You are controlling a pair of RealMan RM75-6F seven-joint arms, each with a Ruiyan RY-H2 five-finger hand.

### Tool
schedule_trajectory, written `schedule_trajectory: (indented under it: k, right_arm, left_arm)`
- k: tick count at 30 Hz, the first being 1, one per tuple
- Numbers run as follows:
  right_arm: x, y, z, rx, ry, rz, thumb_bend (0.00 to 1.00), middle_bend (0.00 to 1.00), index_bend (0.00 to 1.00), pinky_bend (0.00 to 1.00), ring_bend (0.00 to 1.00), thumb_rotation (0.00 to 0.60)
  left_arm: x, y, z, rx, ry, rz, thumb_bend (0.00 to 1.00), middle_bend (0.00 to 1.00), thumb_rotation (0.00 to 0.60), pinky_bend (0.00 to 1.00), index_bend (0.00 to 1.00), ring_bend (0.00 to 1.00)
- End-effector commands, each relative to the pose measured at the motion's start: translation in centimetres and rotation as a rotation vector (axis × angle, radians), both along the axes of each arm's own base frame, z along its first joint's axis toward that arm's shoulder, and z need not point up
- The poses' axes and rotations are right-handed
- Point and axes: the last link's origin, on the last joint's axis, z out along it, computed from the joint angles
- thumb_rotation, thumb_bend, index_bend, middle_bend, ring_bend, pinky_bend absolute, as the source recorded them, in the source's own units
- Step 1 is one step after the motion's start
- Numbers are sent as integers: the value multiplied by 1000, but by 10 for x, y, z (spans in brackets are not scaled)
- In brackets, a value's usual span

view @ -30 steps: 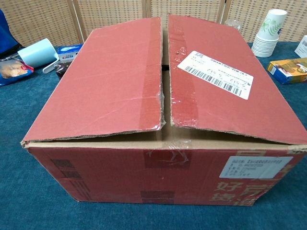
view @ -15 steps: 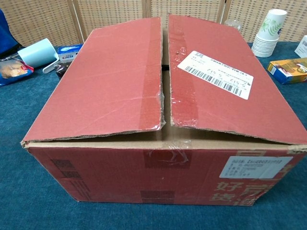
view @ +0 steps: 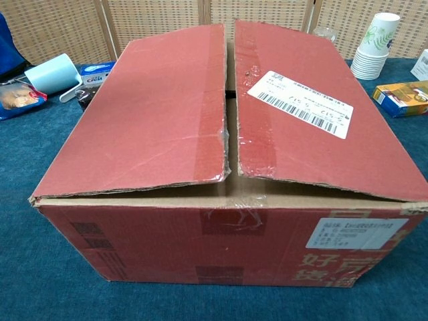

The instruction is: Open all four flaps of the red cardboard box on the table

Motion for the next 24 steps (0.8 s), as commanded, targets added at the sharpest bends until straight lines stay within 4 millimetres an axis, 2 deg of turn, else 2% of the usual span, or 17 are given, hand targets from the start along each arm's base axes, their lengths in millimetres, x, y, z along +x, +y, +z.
schedule_trajectory:
  k: [1,11,16,24]
  right_arm:
    - [-1,-1,-1,0,8,-4,0,0,0,106,0,600]
    - [-4,-3,-4,-6,24,-21,0,0,0,106,0,600]
    - [-6,-4,-3,-14,26,-28,0,0,0,106,0,600]
    - [-8,-6,-3,-17,26,-37,0,0,0,106,0,600]
  left_arm:
    - [13,7,-4,-44,8,-56,6,31,323,74,121,21]
    - [57,20,-23,-102,127,-140,0,81,206,154,147,82]
    - [71,27,-29,-103,152,-147,0,111,191,159,151,90]
    - [89,35,-55,-120,211,-158,0,105,193,182,152,111]
